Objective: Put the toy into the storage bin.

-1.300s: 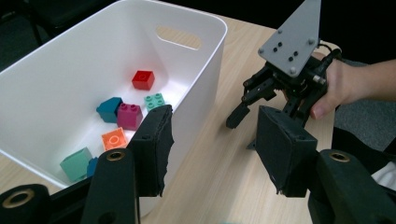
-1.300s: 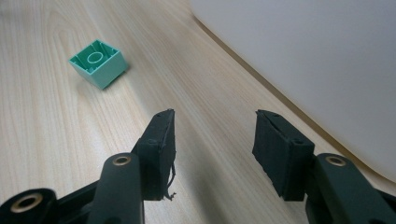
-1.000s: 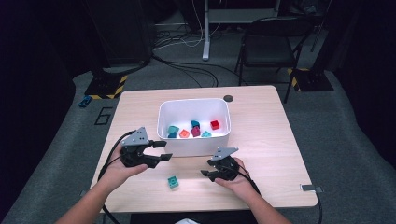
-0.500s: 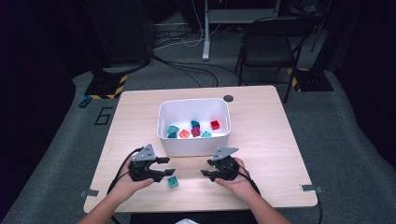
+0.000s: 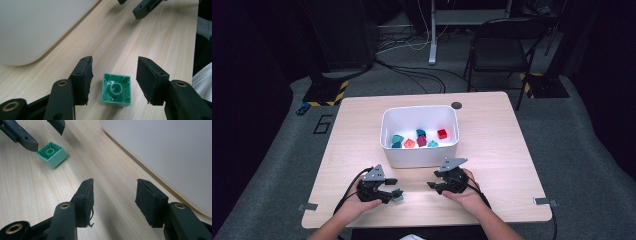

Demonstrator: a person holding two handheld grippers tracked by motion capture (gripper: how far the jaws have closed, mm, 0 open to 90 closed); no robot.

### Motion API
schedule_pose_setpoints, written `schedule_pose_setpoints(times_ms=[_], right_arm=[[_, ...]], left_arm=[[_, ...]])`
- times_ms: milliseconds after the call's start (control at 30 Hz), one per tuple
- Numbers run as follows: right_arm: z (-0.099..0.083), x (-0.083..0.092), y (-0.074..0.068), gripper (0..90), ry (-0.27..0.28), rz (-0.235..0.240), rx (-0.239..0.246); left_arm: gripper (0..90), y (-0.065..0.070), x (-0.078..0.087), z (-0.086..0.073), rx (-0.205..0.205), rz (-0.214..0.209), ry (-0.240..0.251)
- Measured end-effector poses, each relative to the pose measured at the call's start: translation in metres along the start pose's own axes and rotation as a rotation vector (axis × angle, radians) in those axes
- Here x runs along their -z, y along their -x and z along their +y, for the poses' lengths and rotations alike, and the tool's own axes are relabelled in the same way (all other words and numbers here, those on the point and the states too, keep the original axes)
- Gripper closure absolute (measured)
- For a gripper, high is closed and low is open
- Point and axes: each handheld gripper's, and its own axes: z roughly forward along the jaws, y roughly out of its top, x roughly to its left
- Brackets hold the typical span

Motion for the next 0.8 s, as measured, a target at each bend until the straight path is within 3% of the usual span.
schedule_pose_setpoints(times_ms=[300,433,800], right_arm=[[0.0,0.0,0.0,47.9,0.0,0.0,0.001],[0.0,0.0,0.0,47.9,0.0,0.0,0.002],[0.0,0.0,0.0,47.9,0.003,0.0,0.01]], left_arm=[[49.1,-0.002,-0.008,-0.009,0.018,-0.016,-0.044],[56.9,-0.001,-0.013,-0.012,-0.002,-0.014,-0.068],[58.6,0.0,-0.005,-0.001,-0.034,0.001,-0.069]])
